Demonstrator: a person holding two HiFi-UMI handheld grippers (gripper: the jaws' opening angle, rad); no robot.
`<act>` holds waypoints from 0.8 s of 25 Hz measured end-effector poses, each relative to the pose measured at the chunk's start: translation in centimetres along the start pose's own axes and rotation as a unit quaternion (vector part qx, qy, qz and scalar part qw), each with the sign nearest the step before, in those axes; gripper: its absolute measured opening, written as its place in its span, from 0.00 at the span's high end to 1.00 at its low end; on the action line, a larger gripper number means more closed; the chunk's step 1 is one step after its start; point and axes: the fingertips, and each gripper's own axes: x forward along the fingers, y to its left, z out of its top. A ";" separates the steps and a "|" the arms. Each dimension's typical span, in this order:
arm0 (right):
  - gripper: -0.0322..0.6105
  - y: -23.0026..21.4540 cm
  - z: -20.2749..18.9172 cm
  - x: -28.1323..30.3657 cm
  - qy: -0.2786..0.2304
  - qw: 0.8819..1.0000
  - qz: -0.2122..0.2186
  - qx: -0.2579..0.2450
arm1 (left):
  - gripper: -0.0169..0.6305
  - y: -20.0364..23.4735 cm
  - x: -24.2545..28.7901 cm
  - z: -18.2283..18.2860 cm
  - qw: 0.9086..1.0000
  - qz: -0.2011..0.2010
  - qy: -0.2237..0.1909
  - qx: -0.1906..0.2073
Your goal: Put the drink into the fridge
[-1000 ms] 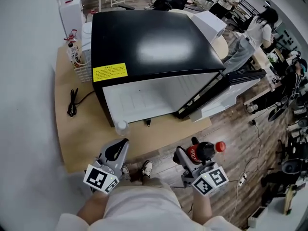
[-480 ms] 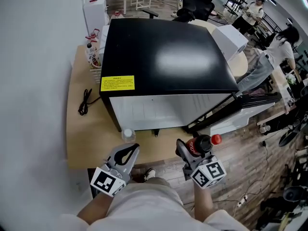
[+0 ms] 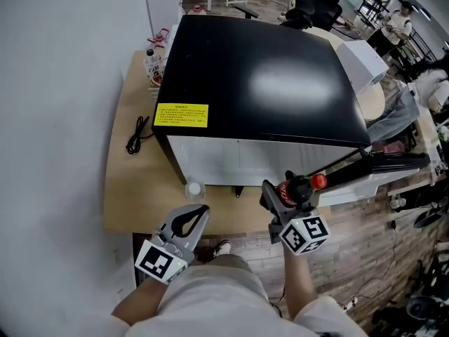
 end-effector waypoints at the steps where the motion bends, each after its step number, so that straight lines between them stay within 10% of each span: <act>1: 0.47 -0.3 -0.2 0.4 0.001 1.000 -0.001 -0.003 | 0.95 0.0 -0.1 0.0 1.000 0.004 0.003 0.002; 20: 0.47 -6.3 -3.5 7.6 0.029 0.998 -0.024 -0.054 | 0.95 0.4 -1.7 -0.7 0.997 0.062 0.046 0.001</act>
